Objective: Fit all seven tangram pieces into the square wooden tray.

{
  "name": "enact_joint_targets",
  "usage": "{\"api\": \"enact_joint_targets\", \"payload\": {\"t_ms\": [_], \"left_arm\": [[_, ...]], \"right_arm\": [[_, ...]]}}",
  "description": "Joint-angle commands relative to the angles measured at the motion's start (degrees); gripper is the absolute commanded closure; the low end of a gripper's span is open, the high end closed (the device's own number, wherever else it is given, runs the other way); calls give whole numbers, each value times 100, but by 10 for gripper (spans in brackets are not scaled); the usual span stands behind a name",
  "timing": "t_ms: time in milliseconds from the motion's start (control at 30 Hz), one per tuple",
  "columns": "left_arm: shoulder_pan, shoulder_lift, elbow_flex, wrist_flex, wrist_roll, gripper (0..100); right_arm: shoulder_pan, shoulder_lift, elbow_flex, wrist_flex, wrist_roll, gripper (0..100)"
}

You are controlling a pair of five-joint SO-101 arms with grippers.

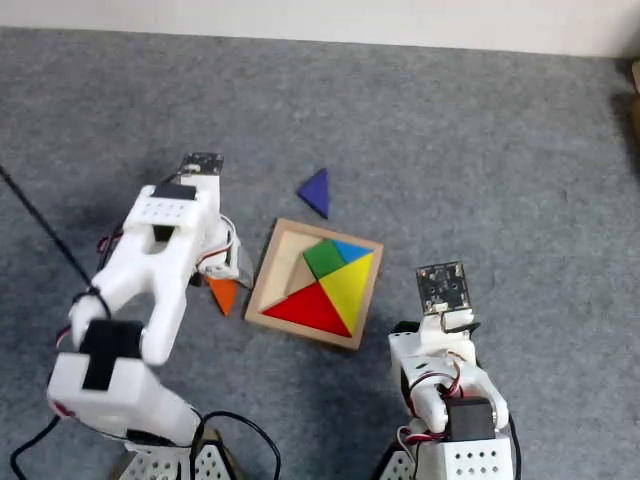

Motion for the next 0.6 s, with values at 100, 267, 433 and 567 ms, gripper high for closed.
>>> {"api": "enact_joint_targets", "payload": {"t_ms": [100, 267, 433, 567], "left_arm": [[-66, 681, -743, -114, 519, 720], [-66, 901, -892, -114, 536, 774], [-40, 892, -892, -105, 527, 840], [-40, 866, -901, -79, 527, 846]], "right_arm": [[66, -13, 593, 31, -18, 994], [66, -13, 593, 31, -18, 994], [66, -13, 593, 31, -18, 994], [66, -13, 593, 31, -18, 994]]}}
